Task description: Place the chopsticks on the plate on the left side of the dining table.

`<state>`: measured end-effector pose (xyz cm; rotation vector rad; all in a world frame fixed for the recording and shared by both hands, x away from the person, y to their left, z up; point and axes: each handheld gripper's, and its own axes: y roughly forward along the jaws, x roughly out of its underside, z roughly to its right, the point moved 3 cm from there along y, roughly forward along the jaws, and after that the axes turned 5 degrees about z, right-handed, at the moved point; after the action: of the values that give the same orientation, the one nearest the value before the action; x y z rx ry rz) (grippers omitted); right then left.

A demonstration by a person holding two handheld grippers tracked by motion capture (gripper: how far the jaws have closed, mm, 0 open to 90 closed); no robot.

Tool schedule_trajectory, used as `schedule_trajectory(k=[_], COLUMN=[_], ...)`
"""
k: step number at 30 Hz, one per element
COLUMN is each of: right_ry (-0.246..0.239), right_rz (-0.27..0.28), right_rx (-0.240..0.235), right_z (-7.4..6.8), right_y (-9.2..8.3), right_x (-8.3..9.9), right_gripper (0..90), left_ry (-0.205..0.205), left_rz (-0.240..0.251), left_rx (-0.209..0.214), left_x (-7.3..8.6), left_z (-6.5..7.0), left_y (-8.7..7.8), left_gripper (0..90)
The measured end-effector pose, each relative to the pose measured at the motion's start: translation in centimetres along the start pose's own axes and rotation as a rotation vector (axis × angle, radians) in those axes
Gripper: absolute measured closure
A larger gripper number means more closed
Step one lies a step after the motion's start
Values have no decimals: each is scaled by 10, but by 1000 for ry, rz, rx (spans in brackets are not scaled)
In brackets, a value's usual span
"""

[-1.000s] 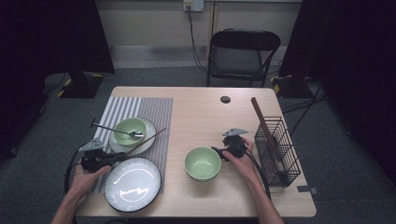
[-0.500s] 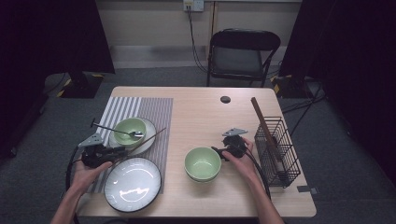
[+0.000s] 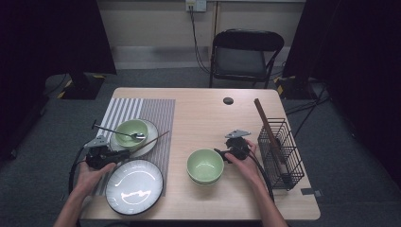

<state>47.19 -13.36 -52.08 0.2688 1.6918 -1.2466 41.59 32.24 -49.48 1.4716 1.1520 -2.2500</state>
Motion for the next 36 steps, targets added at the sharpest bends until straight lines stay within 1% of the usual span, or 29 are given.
schedule_trajectory(k=[2, 3, 9, 10, 12, 15, 18, 21, 23, 26, 29, 31, 33, 35, 36], right_ry=[1, 1, 0, 0, 1, 1, 0, 0, 1, 0, 1, 1, -1, 0, -1], right_rz=[0, 0, 0, 0, 0, 0, 0, 0, 0, 0, 0, 0, -1, -1, 0], right_rx=[0, 0, 0, 0, 0, 0, 0, 0, 0, 0, 0, 0, 0, 1, 1], right_z=[0, 0, 0, 0, 0, 0, 0, 0, 0, 0, 0, 0, 0, 0, 0], right_y=[0, 0, 0, 0, 0, 0, 0, 0, 0, 0, 0, 0, 0, 0, 0], right_x=[0, 0, 0, 0, 0, 0, 0, 0, 0, 0, 0, 0, 0, 0, 0], right_gripper=[192, 192, 192, 192, 192, 192, 192, 192, 191, 191, 191, 191, 191, 191, 192], left_ry=[3, -7, -5, -8, -7, -4, -11, -8, -14, -21, -42, -51, -48, -47, -54], left_rz=[0, 3, -4, 5, 5, 6, 12, 10, 9, 0, 7, 16, 18, 22, 21], left_rx=[1, 3, -3, 5, 5, 4, -1, -7, -9, -13, -20, -5, -11, -14, -14], left_x=[0, 0, 1, 2, 1, 1, 1, 0, 1, 2, 1, 0, -1, -1, -2], left_z=[-1, -1, -3, -3, -4, -5, -6, -6, -5, -6, -6, -6, -5, -4, -3], left_y=[-1, -1, -4, -3, -3, -2, -1, -1, -1, 0, -1, -3, -6, -8, -9], left_gripper=[833, 833, 832, 832, 832, 830, 828, 828, 823, 804, 776, 738, 727, 696, 681])
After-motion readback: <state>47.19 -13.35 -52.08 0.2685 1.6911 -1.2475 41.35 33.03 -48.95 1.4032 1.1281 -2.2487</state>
